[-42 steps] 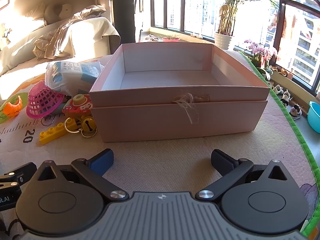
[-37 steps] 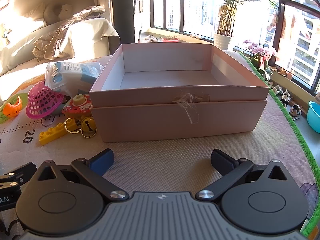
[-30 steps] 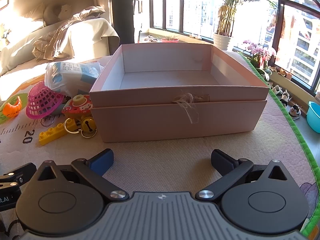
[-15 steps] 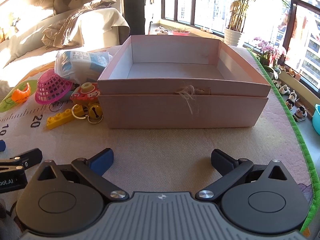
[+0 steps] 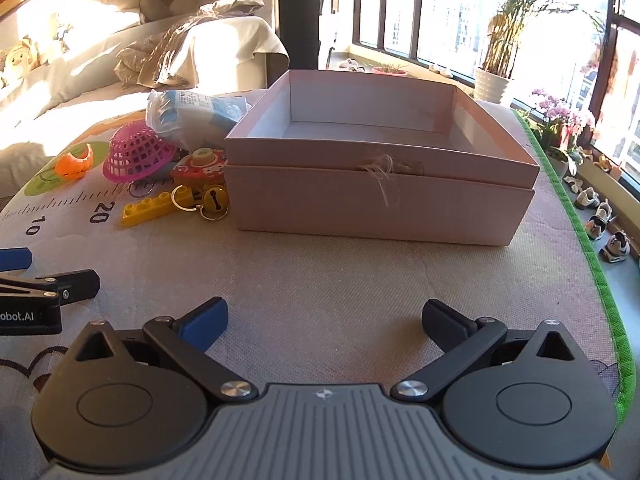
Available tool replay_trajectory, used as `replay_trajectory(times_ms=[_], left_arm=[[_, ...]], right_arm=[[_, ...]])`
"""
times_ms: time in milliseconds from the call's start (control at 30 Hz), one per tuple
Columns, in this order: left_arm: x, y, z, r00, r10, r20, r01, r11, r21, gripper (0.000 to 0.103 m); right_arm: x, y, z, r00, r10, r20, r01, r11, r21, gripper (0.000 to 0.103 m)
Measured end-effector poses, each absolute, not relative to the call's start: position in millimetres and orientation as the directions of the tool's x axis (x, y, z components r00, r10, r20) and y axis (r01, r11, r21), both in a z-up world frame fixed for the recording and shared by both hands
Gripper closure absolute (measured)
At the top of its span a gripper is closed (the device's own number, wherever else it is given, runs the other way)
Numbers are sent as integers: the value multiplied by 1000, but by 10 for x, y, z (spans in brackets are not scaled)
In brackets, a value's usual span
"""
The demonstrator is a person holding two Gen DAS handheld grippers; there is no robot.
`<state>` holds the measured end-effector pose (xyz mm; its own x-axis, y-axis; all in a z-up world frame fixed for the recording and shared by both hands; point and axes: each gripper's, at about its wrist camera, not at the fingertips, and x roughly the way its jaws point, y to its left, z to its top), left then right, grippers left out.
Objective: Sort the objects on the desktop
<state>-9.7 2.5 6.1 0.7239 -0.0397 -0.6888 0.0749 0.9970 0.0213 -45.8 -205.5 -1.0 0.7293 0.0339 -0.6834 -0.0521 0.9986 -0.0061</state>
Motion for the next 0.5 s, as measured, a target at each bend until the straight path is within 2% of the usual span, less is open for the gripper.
replay_trajectory(times_ms=[167, 300, 433, 500], left_arm=[[-129, 24, 232, 763, -67, -643, 148, 986, 73, 0], [12, 75, 401, 790, -74, -608, 152, 985, 78, 0], [189, 102, 468, 799, -93, -595, 174, 981, 81, 0], [274, 133, 476, 794, -106, -598, 188, 979, 76, 0]], right_arm=[[-557, -2081, 227, 779, 60, -624, -127, 990, -63, 0], [-365, -2056, 692, 823, 116, -556, -175, 983, -55, 0], [155, -1837, 1039, 793, 242, -559, -267, 963, 39, 0], [501, -1592, 1132, 769, 287, -571, -322, 946, 42, 0]])
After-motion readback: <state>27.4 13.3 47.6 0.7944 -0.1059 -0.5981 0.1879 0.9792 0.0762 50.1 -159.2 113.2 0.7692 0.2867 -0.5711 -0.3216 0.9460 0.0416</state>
